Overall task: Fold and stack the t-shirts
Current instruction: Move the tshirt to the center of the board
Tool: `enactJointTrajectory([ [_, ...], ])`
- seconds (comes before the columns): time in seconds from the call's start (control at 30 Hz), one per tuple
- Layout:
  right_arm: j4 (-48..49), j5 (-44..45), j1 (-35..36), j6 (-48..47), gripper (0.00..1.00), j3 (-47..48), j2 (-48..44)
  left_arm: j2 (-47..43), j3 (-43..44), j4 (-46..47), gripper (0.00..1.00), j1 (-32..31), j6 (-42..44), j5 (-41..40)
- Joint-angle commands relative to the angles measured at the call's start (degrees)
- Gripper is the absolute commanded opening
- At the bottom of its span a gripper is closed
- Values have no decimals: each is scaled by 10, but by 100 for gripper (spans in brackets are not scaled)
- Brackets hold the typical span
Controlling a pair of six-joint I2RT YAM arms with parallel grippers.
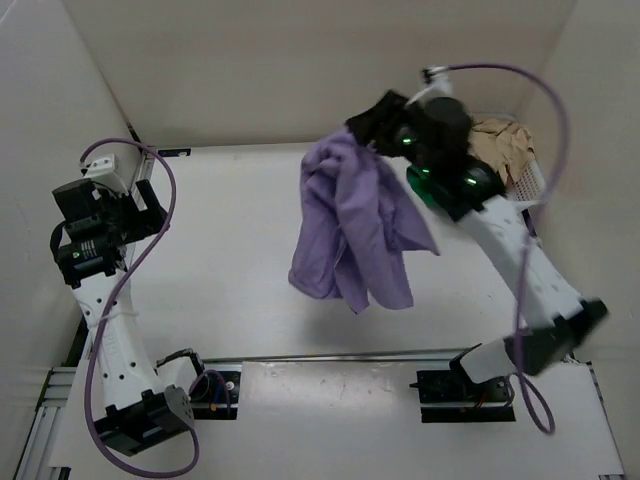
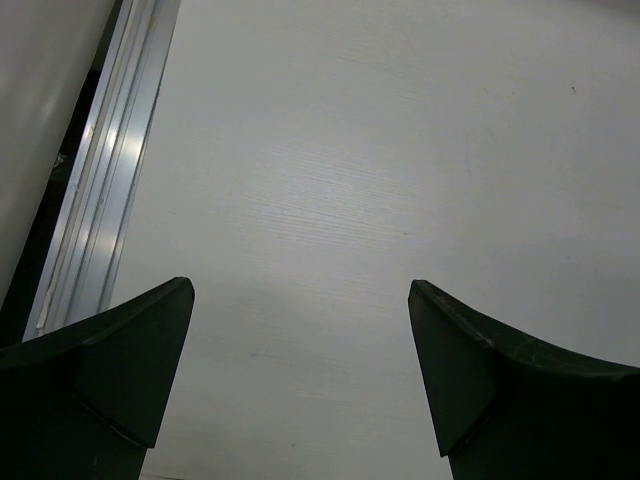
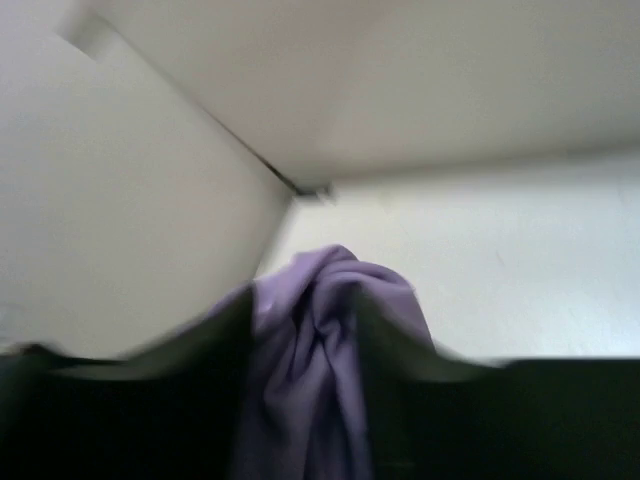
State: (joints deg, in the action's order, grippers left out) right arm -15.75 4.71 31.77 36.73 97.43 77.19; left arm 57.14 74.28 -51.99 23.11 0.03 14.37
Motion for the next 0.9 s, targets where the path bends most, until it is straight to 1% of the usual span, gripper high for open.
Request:
enactJointTrajectory([
  [0.0, -102, -12, 15, 27, 72, 4, 124, 12, 20, -29, 100, -3, 0, 4],
  [0.03, -137, -22, 15, 14, 81, 29, 156, 12, 20, -35, 100, -3, 0, 4],
  [0.07, -213, -36, 15, -5, 85, 97, 217, 18, 15, -50, 100, -3, 0, 4],
  [0.1, -253, -41, 15, -18, 90, 131, 243, 18, 15, -55, 100, -8, 0, 4],
  [0.13, -289, -31, 15, -35, 90, 157, 261, 24, -3, -61, 100, -8, 0, -1],
  [0.17, -308, -24, 15, -43, 92, 163, 270, 24, -11, -66, 100, -17, 0, -1],
  [0.2, -308, -17, 15, -43, 92, 126, 258, 30, -19, -72, 100, -37, 0, -7],
  [0.27, -259, 1, 1, -48, 92, 51, 206, 30, -48, -80, 100, -67, 0, -31],
  [0.3, -244, 1, -4, -48, 92, -27, 188, 36, -58, -80, 100, -116, 0, -46],
  [0.33, -234, 8, -17, -40, 90, -62, 158, 42, -73, -80, 100, -145, 0, -62],
  [0.4, -226, 8, -32, -34, 83, -119, 138, 61, -78, -80, 100, -208, 0, -104],
  [0.43, -226, 1, -44, -34, 73, -163, 132, 72, -78, -80, 100, -278, 0, -119],
  [0.5, -226, -4, -53, -29, 63, -204, 120, 109, -67, -80, 100, -353, 0, -159],
  [0.53, -220, -4, -60, -29, 56, -222, 114, 124, -56, -74, 100, -420, 0, -168],
  [0.57, -220, -9, -60, -29, 53, -251, 114, 139, -56, -74, 100, -453, 0, -174],
  [0.6, -213, -9, -65, -22, 52, -263, 114, 153, -49, -63, 100, -484, 0, -183],
  [0.63, -213, -9, -72, -14, 52, -275, 114, 180, -49, -52, 100, -542, 0, -190],
  [0.7, -193, -1, -79, -9, 52, -304, 114, 207, -55, -24, 100, -601, 0, -213],
  [0.73, -187, 13, -88, -1, 52, -312, 114, 237, -55, 3, 100, -630, 0, -240],
  [0.77, -187, 19, -94, 9, 54, -312, 122, 254, -43, 14, 100, -681, 0, -251],
  [0.8, -182, 19, -101, 14, 55, -312, 129, 270, -34, 25, 100, -705, 0, -261],
  [0.83, -182, 19, -118, 14, 55, -306, 146, 306, -23, 36, 100, -724, 0, -275],
  [0.87, -182, 13, -125, 22, 57, -301, 155, 325, 5, 51, 100, -757, 0, -276],
])
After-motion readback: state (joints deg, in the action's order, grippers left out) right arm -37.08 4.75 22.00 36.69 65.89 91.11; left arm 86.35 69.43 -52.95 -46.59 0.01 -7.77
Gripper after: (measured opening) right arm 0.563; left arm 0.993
